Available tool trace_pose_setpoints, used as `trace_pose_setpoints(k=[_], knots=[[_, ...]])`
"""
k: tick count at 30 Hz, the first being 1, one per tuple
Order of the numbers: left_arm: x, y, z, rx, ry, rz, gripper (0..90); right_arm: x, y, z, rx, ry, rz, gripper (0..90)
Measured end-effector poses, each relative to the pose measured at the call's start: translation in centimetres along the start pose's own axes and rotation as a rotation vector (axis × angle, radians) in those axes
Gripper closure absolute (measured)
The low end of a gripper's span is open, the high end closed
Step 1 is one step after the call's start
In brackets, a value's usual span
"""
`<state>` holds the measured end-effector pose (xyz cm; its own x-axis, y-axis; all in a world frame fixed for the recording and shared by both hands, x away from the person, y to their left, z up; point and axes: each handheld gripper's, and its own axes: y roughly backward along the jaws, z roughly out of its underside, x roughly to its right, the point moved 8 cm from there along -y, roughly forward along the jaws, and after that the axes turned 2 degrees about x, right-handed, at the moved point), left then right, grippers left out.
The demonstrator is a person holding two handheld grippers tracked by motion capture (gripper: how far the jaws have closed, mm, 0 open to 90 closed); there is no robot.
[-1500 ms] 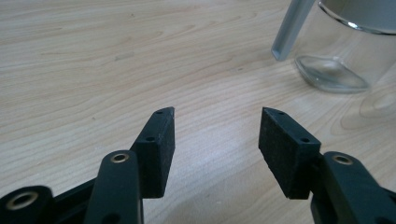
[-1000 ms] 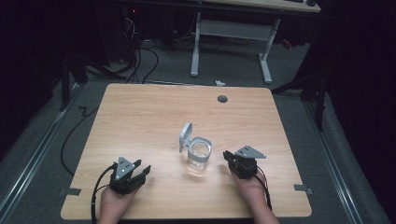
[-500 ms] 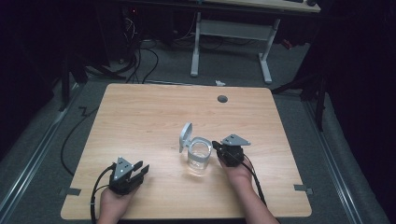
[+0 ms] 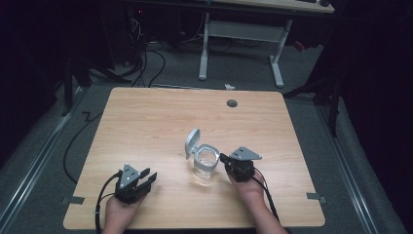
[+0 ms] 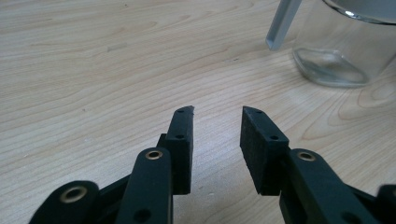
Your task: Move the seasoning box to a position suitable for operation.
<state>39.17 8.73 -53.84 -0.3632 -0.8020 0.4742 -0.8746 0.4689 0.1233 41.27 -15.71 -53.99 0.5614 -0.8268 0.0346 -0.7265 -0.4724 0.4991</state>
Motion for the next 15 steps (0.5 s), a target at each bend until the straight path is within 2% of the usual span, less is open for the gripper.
trace_pose_setpoints(k=[8, 10, 14, 15], knots=[[0.1, 0.1, 0.0, 0.005, -0.004, 0.002, 65.6, -1.6, 0.9, 0.5, 0.007, 0.019, -0.024, 90.0], [0.1, 0.1, 0.0, 0.006, -0.008, 0.002, 68.7, -1.4, 0.8, 0.4, 0.014, 0.027, -0.014, 90.0], [0.1, 0.1, -0.1, 0.013, -0.010, 0.004, 71.7, 0.1, -0.4, 0.3, -0.002, -0.032, -0.003, 90.0], [0.1, 0.2, -0.2, 0.015, -0.013, 0.004, 72.2, 0.1, -0.7, 0.3, -0.007, -0.030, -0.004, 90.0]])
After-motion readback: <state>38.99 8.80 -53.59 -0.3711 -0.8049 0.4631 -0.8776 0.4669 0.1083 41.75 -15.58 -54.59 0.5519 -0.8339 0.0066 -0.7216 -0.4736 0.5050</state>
